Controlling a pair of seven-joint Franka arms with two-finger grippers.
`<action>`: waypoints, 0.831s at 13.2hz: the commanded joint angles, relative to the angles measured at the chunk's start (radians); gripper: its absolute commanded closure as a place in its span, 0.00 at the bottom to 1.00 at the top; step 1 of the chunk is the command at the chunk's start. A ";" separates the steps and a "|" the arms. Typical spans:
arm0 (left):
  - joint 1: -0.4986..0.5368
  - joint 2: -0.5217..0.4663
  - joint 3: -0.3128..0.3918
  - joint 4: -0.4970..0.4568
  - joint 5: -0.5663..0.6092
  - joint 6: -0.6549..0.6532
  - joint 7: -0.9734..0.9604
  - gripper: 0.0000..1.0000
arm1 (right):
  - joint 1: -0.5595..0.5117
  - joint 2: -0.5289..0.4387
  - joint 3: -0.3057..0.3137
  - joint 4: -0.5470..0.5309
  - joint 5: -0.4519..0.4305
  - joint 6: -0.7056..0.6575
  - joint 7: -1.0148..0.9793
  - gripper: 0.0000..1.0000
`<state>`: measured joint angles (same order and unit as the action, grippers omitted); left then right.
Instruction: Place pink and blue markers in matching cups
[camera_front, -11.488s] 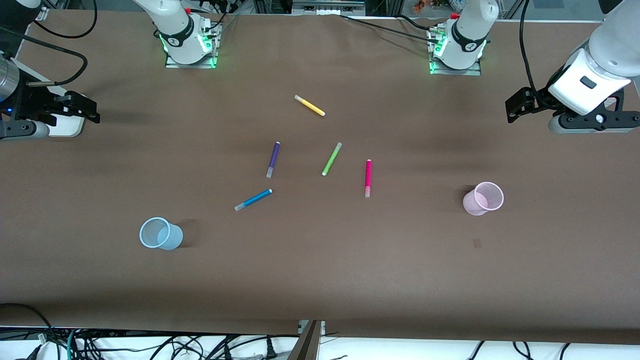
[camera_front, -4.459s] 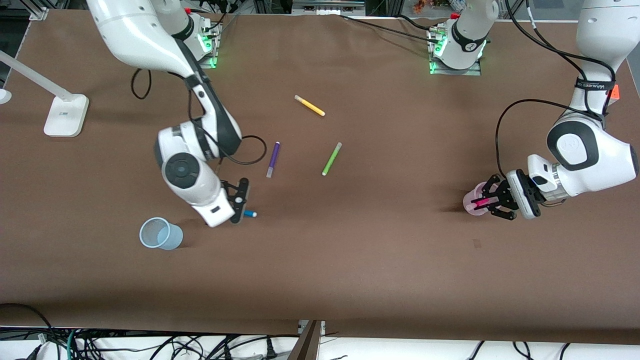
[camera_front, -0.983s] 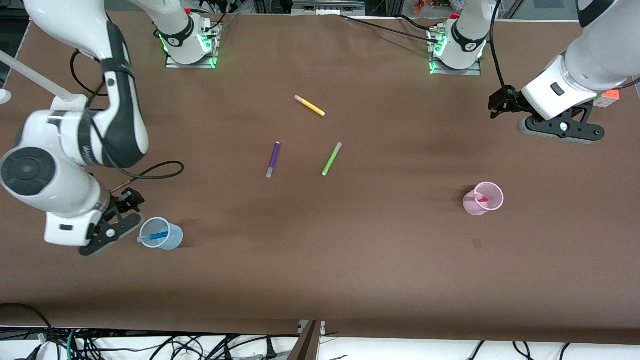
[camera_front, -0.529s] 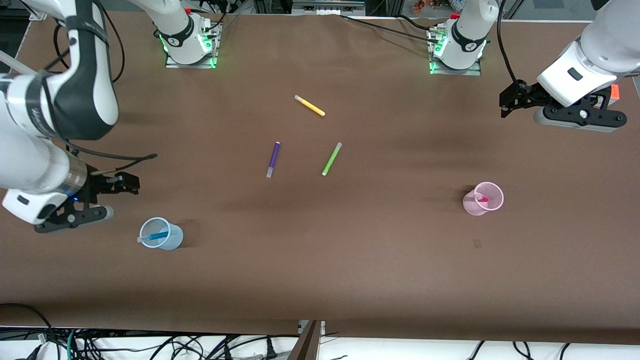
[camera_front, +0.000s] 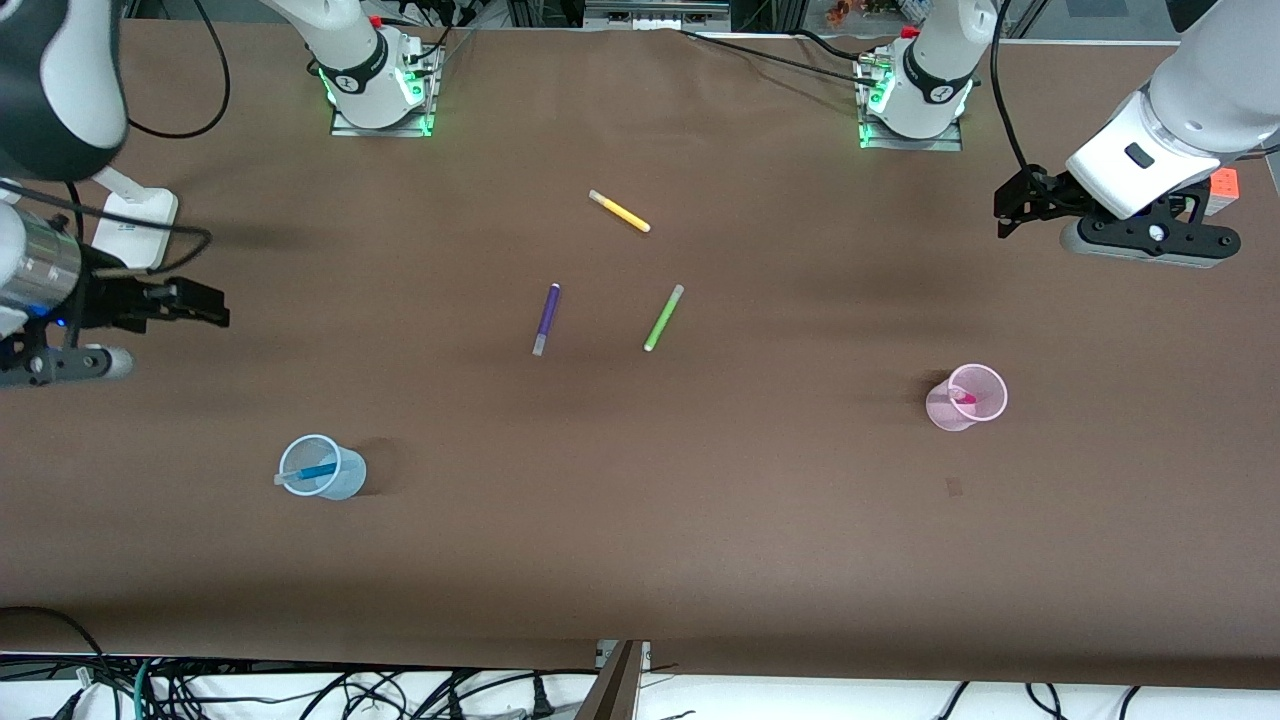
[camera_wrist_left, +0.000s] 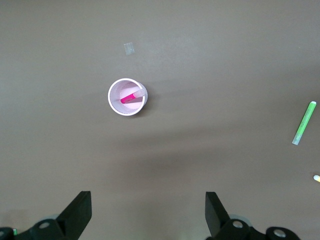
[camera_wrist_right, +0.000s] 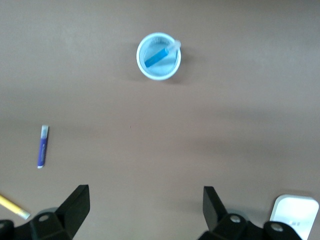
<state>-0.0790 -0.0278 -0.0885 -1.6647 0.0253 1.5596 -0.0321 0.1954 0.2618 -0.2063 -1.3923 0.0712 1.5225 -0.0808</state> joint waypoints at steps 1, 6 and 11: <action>0.004 -0.006 -0.001 -0.007 0.012 0.011 0.008 0.00 | -0.066 -0.157 0.045 -0.180 -0.039 0.034 0.013 0.00; 0.004 -0.003 -0.001 -0.009 0.012 0.011 0.008 0.00 | -0.125 -0.222 0.064 -0.201 -0.044 -0.016 0.009 0.00; 0.004 -0.003 0.001 -0.009 0.013 0.011 0.009 0.00 | -0.143 -0.224 0.128 -0.195 -0.073 -0.036 0.018 0.00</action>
<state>-0.0782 -0.0278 -0.0872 -1.6692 0.0253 1.5609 -0.0321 0.0713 0.0555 -0.0990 -1.5698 0.0135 1.4959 -0.0733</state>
